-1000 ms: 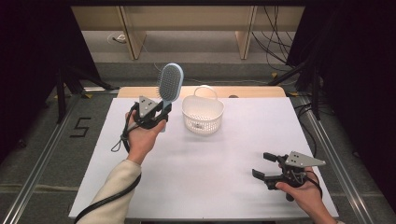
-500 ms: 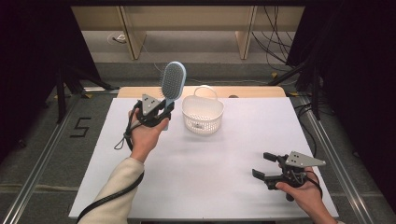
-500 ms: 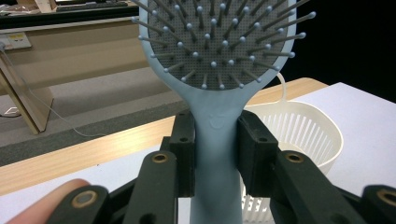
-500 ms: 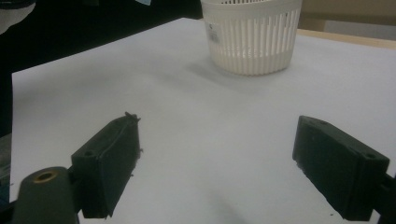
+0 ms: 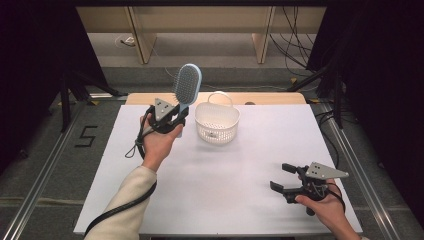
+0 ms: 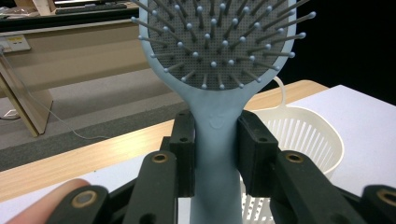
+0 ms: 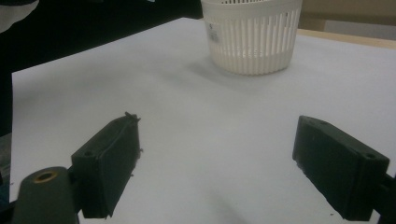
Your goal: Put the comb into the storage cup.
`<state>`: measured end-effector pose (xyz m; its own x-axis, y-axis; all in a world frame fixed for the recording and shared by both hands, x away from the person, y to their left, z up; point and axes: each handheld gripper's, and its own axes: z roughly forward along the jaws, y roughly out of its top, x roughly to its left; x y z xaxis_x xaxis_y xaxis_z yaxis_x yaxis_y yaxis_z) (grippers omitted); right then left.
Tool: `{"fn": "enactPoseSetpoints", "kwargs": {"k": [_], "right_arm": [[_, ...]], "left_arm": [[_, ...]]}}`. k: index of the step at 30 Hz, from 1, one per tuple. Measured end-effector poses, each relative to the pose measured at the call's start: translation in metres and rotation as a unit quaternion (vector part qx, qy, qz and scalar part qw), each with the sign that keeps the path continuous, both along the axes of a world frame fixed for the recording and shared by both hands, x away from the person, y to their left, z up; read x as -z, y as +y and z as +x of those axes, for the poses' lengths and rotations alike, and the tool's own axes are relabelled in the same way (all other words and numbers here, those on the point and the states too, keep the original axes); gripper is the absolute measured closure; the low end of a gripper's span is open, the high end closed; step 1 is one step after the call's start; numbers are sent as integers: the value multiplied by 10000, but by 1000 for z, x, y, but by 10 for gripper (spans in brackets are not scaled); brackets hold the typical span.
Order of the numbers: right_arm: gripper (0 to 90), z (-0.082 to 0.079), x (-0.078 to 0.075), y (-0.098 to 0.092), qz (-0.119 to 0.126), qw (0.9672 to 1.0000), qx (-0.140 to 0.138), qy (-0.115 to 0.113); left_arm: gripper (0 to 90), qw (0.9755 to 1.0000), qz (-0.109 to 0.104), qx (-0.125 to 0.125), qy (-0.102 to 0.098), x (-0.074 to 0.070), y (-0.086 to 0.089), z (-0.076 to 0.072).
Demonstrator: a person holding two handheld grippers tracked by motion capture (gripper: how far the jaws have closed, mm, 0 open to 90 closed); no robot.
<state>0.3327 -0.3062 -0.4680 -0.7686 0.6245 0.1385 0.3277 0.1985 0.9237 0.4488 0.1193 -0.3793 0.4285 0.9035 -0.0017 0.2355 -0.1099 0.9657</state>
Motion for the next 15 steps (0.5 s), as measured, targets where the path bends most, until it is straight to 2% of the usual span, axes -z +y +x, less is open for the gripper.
{"fn": "enactPoseSetpoints", "kwargs": {"k": [15], "right_arm": [[159, 0, 0, 0, 15, 10000, 4, 2]], "left_arm": [[695, 10000, 18, 32, -1, -3, -8, 6]]}}
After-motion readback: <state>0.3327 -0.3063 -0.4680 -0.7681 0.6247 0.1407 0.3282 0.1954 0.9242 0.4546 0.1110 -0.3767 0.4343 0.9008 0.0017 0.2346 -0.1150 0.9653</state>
